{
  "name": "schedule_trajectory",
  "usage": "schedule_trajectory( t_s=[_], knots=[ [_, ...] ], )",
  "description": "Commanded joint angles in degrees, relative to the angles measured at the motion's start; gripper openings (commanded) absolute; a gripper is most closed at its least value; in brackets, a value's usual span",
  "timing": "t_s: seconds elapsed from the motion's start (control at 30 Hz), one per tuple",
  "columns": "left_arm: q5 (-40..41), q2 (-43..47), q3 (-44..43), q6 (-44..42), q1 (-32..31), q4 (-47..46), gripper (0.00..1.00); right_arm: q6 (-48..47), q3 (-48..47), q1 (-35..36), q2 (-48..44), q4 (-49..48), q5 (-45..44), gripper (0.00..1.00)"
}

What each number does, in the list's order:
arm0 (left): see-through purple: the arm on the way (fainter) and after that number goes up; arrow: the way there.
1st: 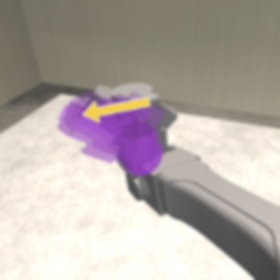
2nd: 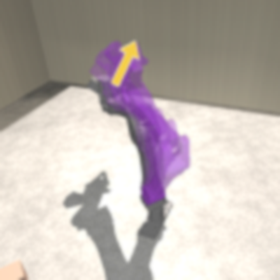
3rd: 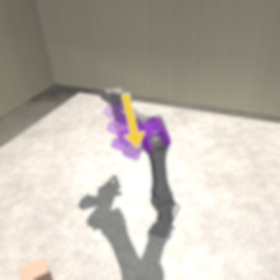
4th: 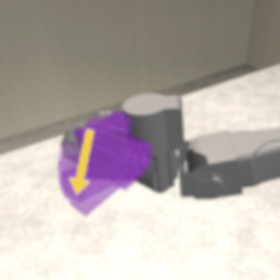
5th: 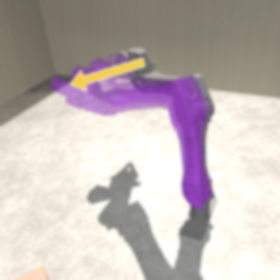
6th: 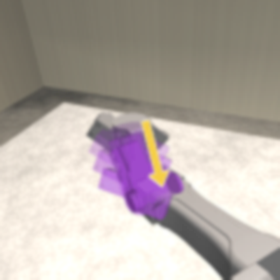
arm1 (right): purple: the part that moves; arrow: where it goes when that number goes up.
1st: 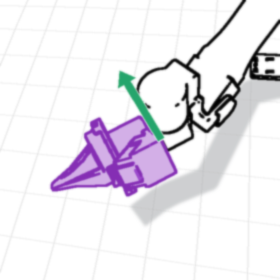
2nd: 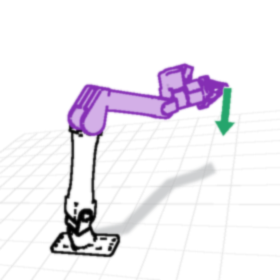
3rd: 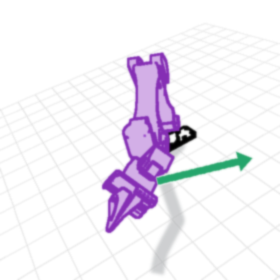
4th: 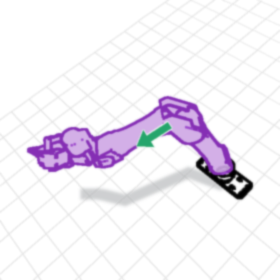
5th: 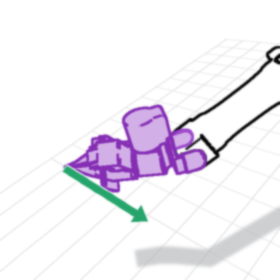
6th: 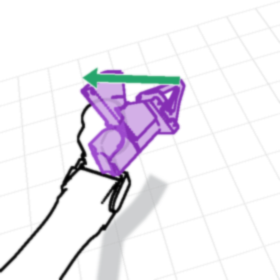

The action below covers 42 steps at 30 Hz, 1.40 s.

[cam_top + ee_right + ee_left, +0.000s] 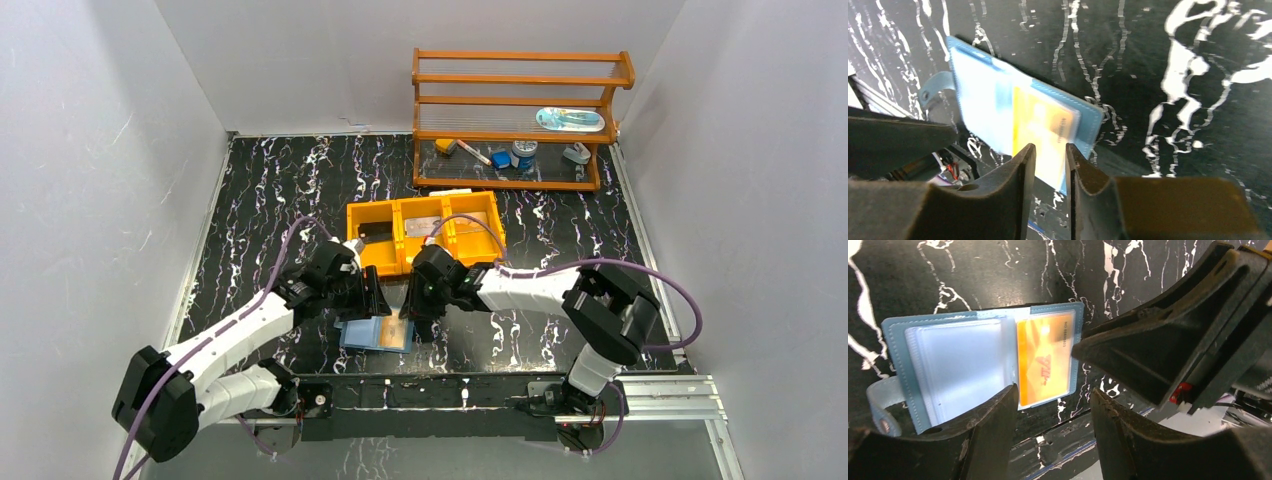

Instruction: Take the credit cards out of the card holder

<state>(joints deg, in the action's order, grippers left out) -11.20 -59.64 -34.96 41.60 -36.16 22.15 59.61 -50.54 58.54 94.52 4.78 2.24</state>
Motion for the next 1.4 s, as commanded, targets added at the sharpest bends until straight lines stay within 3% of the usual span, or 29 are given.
schedule_trajectory(
  t_s=[0.0,0.27,0.43,0.63,0.87,1.0,1.27,1.37],
  knots=[
    [-5.3,-1.4,0.0,-1.3,0.1,-3.3,0.53,0.7,-4.0,1.9,1.1,0.8,0.2,0.39],
    [-8.8,-5.2,2.2,1.5,0.0,-6.3,0.50,4.4,-1.2,2.4,4.9,2.4,-0.9,0.41],
    [-11.4,-8.4,3.7,2.5,0.1,-7.9,0.50,7.1,3.5,2.4,7.4,0.1,-0.1,0.29],
    [-6.0,-10.0,4.8,3.0,0.1,-4.0,0.50,7.8,4.7,2.4,8.8,-0.8,0.7,0.24],
    [-1.2,-3.2,4.3,2.2,0.1,-2.3,0.56,8.0,4.7,2.4,9.4,-0.6,0.8,0.23],
    [1.6,-3.6,3.2,0.9,0.1,0.6,0.57,7.9,4.5,2.3,9.7,-0.4,0.8,0.22],
    [2.5,-4.9,5.2,0.6,0.1,0.8,0.57,7.8,4.5,2.2,10.2,-0.4,1.1,0.21],
    [1.2,-4.6,5.7,0.3,0.1,0.0,0.52,7.9,4.7,2.1,10.2,-0.8,1.4,0.21]
  ],
)
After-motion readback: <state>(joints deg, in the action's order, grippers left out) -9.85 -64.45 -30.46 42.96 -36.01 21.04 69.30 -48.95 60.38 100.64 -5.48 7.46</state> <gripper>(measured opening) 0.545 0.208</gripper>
